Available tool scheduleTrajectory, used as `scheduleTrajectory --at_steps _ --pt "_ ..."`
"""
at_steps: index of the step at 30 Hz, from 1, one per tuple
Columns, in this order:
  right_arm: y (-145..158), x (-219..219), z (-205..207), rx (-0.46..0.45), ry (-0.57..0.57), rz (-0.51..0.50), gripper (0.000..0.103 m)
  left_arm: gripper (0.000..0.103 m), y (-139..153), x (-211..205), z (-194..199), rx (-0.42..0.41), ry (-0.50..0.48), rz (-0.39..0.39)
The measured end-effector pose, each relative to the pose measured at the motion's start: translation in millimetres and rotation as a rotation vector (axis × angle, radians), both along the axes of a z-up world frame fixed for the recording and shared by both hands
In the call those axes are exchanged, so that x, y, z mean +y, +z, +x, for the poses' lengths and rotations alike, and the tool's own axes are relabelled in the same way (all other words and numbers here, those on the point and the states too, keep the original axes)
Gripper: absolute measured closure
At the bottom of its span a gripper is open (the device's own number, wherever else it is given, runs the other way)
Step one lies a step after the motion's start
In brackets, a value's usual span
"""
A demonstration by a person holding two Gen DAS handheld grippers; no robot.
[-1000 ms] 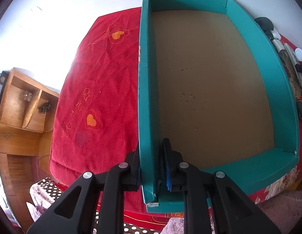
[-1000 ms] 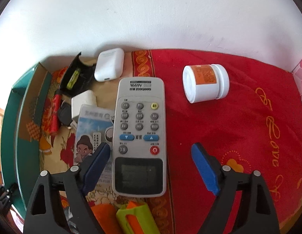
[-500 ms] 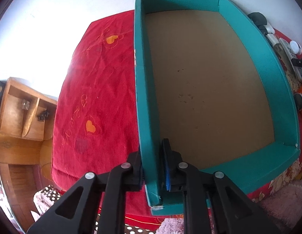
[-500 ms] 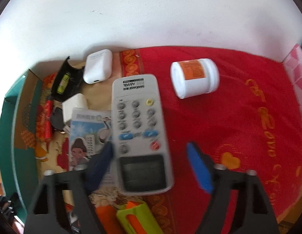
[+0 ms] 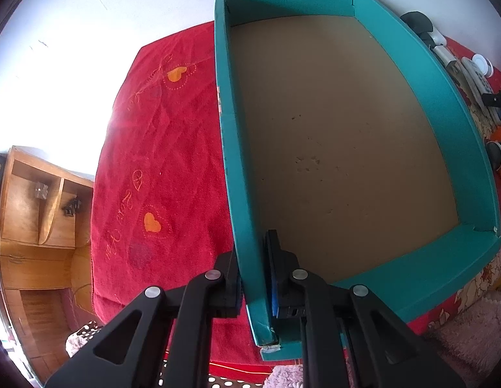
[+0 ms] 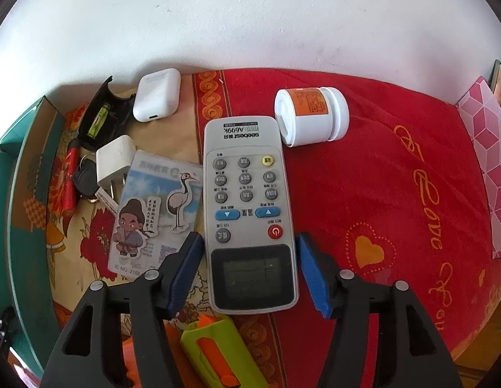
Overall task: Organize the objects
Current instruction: 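Lower the right gripper around the white remote control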
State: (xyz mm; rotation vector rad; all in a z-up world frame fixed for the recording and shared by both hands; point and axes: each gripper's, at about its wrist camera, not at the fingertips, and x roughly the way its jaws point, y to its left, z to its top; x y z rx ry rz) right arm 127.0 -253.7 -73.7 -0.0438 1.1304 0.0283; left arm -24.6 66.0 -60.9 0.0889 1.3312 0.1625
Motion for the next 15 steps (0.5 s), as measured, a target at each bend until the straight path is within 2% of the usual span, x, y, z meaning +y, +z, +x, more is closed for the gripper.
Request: scheduleTrajectory --at_steps 4,7,15 --pt "0.9 -3.2 2.5 -0.003 0.001 -0.004 0.038 0.093 -1.4 3.1 -0.5 -0.006 -0.004 -0.007" --pt "1.6 -1.5 1.6 -0.018 0.019 -0.007 0.047 0.093 -1.8 3.2 -1.6 -0.007 -0.012 -0.008" --pt "3.1 1.8 2.2 -0.018 0.018 0.005 0.048 0.093 -1.3 2.3 -2.9 -0.009 -0.022 -0.007"
